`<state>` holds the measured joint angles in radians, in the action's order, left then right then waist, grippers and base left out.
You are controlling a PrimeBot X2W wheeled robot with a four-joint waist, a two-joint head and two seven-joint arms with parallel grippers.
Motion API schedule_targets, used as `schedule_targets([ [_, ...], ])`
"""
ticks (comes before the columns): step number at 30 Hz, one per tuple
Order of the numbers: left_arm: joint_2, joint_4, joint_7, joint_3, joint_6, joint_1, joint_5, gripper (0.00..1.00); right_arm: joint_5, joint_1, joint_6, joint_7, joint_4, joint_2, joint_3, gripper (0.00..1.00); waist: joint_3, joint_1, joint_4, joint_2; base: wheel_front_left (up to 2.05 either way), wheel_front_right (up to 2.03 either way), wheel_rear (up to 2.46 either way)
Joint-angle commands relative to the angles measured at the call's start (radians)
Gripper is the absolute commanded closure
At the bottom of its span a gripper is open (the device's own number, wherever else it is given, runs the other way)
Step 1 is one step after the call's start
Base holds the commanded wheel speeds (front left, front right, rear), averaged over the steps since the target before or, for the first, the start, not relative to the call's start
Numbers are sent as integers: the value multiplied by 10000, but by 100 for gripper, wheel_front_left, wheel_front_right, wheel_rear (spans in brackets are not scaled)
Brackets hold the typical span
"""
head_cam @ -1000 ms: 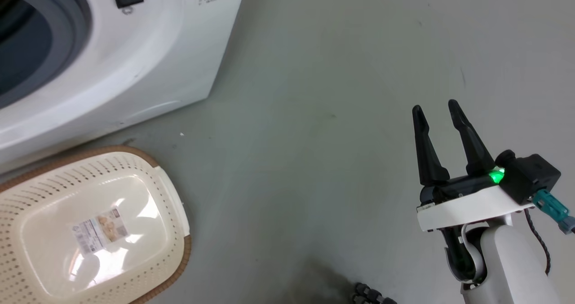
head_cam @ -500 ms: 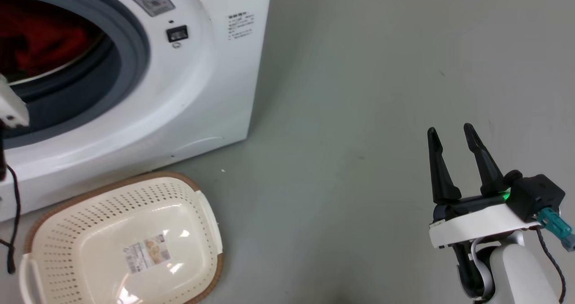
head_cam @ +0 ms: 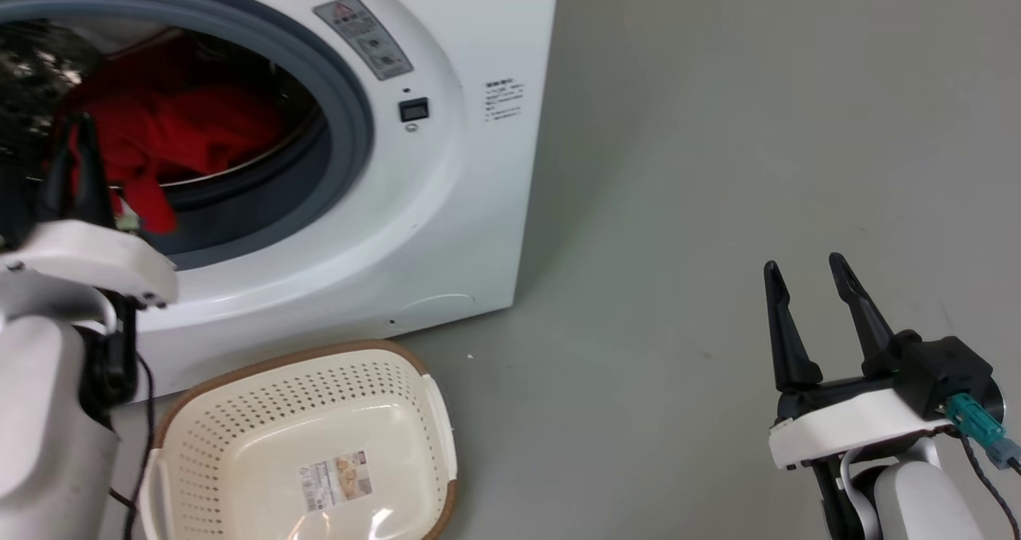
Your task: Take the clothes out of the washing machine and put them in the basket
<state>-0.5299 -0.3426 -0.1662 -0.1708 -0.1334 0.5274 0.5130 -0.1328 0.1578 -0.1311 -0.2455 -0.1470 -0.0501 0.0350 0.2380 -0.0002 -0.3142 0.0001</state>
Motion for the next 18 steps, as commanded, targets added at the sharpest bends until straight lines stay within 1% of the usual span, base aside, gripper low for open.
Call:
schedule_targets([
  [1,68,291,-24,-52,-116,-290,-55,100,61,-134,7,60,76,-3,-38,0,-315,2,310,-1,0,0,0],
  [6,258,1565,-69,-107,-493,-1171,-65,100,166,-440,7,276,293,-2,-216,0,-673,2,682,-1,0,0,0],
  [14,435,3778,173,-301,-1058,-2584,-94,100,373,-964,7,704,686,-2,-483,0,-1146,2,1301,-1,0,0,0],
  [18,561,4646,259,-453,-1360,-3282,-188,100,493,-1156,7,948,958,-2,-582,0,-1280,2,1583,-1,0,0,0],
])
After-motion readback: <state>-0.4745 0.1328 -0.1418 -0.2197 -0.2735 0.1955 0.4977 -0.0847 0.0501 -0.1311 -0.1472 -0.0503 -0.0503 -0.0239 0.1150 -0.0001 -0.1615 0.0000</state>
